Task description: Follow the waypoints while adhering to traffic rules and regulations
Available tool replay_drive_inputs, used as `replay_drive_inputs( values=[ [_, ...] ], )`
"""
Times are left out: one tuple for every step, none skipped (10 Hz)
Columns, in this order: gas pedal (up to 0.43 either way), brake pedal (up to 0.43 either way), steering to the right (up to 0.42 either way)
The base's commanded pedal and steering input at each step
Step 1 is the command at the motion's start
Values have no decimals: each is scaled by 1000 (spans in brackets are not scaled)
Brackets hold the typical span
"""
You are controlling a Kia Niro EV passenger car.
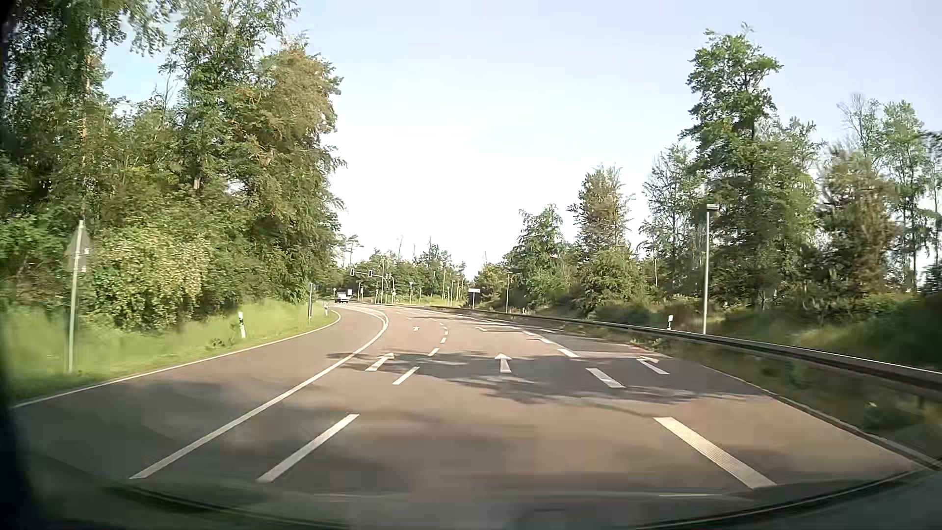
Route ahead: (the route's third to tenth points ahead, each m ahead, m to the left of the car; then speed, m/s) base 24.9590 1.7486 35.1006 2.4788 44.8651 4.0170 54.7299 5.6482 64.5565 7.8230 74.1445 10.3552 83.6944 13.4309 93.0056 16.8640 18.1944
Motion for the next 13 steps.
replay_drive_inputs(
  values=[
    [177, 30, -9],
    [177, 30, -10],
    [177, 24, -11],
    [177, 30, -12],
    [177, 30, -13],
    [177, 30, -14],
    [177, 30, -14],
    [177, 30, -15],
    [177, 30, -16],
    [177, 30, -17],
    [177, 30, -17],
    [177, 24, -18],
    [177, 30, -18]
  ],
)
